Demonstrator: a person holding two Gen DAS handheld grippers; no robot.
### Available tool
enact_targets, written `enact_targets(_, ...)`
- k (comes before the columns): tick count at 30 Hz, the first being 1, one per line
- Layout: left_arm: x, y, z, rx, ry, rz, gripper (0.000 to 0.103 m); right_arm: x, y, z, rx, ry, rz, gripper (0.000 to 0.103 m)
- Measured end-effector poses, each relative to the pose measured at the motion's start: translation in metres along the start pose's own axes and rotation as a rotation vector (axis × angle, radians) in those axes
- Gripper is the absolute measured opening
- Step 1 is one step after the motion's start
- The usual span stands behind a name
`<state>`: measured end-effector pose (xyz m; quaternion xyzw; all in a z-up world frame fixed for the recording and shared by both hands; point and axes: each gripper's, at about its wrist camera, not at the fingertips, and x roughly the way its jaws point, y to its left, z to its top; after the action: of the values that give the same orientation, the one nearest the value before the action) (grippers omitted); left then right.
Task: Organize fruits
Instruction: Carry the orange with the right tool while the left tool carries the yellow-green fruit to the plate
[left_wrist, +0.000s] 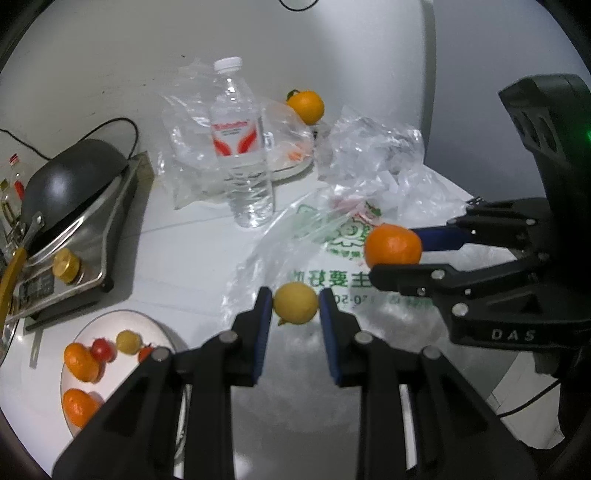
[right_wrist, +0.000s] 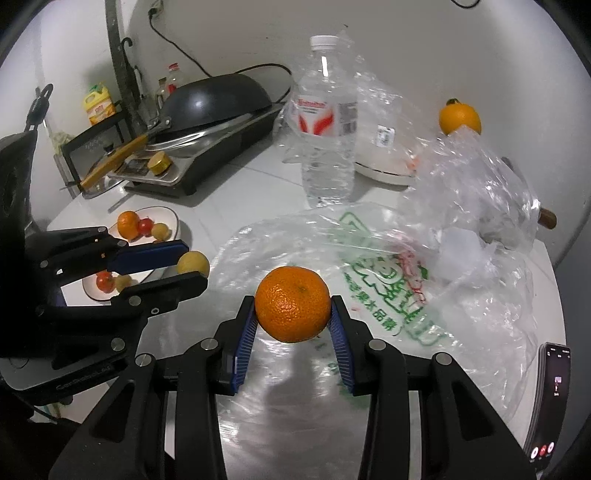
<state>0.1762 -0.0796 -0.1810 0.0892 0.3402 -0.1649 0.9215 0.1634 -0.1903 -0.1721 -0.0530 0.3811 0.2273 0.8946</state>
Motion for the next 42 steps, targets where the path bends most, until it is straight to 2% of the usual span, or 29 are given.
enact_targets(11, -0.027, 0.023, -0.017, -0.023, -0.035, -0.005, 0.027, -0.002, 0.042, 0.006, -0.048, 0.008, -0.007, 0.041)
enact_targets(28, -0.057, 0.091, -0.06, -0.096, -0.048, 0.072, 0.027, 0.022, 0.111, 0.026, -0.136, 0.04, 0.032, 0.041)
enact_targets(42, -0.057, 0.135, -0.081, -0.15, -0.041, 0.13, 0.027, 0.055, 0.152, 0.038, -0.2, 0.089, 0.073, 0.041)
